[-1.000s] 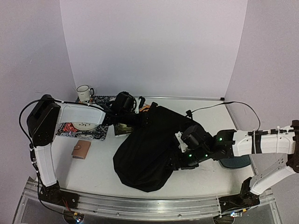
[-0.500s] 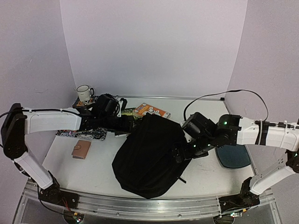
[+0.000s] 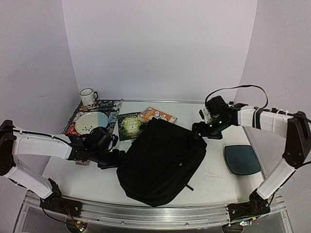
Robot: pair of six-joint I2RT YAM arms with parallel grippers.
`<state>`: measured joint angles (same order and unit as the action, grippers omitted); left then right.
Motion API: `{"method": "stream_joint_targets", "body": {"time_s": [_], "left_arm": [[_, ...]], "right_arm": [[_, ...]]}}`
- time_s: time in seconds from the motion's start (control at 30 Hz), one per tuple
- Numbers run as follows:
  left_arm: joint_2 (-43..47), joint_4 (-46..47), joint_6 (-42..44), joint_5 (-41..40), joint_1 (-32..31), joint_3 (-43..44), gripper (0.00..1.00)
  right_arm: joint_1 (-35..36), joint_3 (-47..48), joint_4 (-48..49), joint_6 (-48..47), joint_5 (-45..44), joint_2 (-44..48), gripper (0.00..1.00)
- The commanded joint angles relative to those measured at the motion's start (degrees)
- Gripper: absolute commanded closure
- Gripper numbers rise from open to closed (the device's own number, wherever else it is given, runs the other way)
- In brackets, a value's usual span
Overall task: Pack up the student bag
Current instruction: Adjust the student bag with the book.
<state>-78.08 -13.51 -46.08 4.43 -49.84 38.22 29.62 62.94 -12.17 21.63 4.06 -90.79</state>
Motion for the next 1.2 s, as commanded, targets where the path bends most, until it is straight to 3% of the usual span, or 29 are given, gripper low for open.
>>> {"method": "stream_joint_targets", "body": {"time_s": [0.0, 0.17, 0.23, 0.37, 0.53, 0.63, 0.9, 1.17], "left_arm": [[0.9, 2.2, -2.8, 0.2, -0.4, -0.7, 0.21], [-2.6, 7.3, -3.6, 3.9, -0.9, -1.8, 0.23], [-4.1, 10.5, -4.2, 5.5, -1.1, -2.2, 0.28], [-6.7, 13.2, -3.7, 6.9, -1.2, -0.5, 0.57], [-6.2, 11.5, -0.4, 4.5, -1.2, 4.7, 0.92], [-6.1, 8.0, 3.3, 1.7, -1.0, 10.1, 1.00], [-8.2, -2.0, 15.6, -10.1, 2.6, 25.8, 1.00], [-19.1, -3.7, 28.3, -16.3, 6.0, 41.7, 1.00]], "right_arm": [[-3.9, 2.8, 3.4, -5.0, 3.7, -6.0, 0.04], [-7.1, 1.9, 7.5, -5.5, 7.5, -12.1, 0.09], [-7.1, 1.2, 8.4, -5.3, 10.1, -13.7, 0.17], [-7.1, -3.0, 10.9, -3.7, 16.0, -11.8, 0.45], [-7.1, -10.6, 12.6, -1.2, 19.4, -2.2, 0.81], [-6.9, -14.1, 13.3, 0.2, 21.2, 3.4, 0.95], [-4.7, -20.7, 14.0, 5.5, 22.4, 15.6, 0.97], [3.4, -26.5, 19.5, 16.6, 16.6, 21.3, 0.93]]}}
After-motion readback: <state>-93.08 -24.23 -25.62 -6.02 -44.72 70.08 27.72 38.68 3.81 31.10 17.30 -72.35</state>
